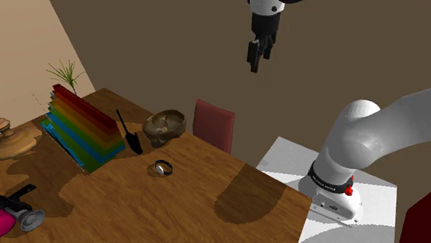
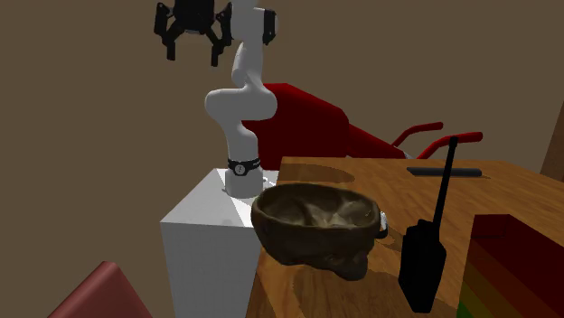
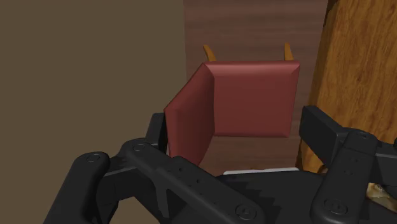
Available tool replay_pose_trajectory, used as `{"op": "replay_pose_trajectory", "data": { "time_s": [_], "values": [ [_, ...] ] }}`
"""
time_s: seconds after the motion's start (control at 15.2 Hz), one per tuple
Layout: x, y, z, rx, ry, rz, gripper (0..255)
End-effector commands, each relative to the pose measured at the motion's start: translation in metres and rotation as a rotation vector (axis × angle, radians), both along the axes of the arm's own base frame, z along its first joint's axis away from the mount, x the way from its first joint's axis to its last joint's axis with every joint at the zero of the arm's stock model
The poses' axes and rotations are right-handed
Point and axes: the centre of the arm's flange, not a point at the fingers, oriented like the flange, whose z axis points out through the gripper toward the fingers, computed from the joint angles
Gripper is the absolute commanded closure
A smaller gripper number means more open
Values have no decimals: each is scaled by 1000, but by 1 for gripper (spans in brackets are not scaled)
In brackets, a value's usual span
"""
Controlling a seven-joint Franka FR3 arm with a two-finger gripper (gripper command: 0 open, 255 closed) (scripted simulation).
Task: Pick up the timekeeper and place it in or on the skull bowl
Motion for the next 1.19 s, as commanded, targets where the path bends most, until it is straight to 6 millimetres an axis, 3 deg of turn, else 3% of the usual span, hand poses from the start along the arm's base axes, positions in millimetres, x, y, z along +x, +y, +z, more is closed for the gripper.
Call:
{"op": "replay_pose_trajectory", "data": {
  "time_s": [0.0,1.12],
  "values": [
    [0,0,0,0,0,0,0],
    [77,161,-112,116,24,-4,0]
  ]
}}
